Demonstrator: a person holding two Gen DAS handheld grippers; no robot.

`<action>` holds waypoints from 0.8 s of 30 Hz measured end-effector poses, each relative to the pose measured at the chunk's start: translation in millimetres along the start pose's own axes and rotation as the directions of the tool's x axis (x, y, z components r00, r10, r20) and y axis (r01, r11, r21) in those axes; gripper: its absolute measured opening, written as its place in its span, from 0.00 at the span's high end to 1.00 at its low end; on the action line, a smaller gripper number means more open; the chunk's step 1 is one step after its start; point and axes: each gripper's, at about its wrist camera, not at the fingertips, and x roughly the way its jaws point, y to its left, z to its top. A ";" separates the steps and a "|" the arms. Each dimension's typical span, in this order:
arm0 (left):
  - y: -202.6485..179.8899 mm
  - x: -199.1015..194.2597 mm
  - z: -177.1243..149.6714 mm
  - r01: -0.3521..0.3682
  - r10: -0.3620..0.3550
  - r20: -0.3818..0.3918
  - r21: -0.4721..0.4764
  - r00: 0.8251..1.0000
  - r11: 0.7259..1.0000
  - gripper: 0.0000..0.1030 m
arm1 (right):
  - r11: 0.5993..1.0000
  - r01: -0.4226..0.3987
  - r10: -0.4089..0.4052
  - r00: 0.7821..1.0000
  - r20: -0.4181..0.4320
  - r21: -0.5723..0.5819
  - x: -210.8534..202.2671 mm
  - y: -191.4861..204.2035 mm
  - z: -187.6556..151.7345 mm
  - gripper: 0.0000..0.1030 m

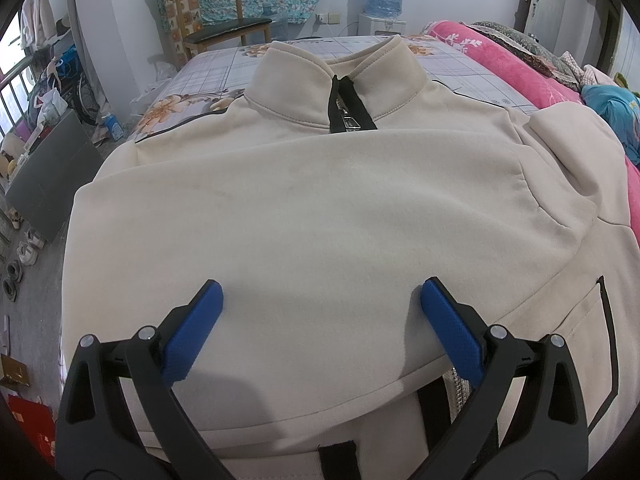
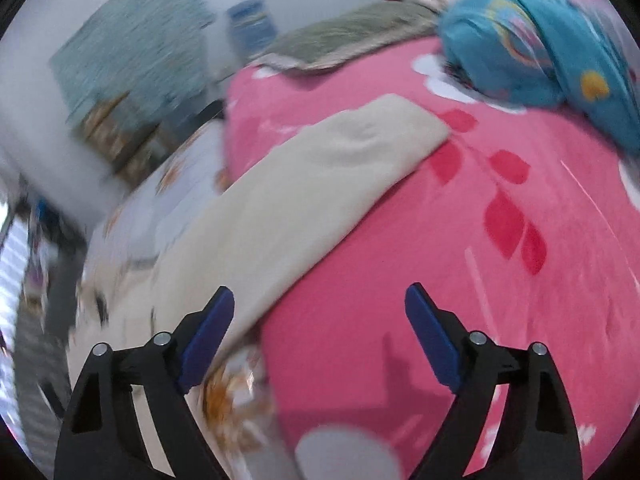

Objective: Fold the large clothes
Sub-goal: 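Move the right gripper to the jacket sleeve end on the pink blanket and close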

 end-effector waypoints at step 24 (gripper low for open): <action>0.5 0.1 -0.2 0.000 0.000 0.001 0.000 1.000 1.000 0.06 | 0.843 -0.093 0.069 0.995 0.065 0.530 125.4 -125.3 99.6 0.74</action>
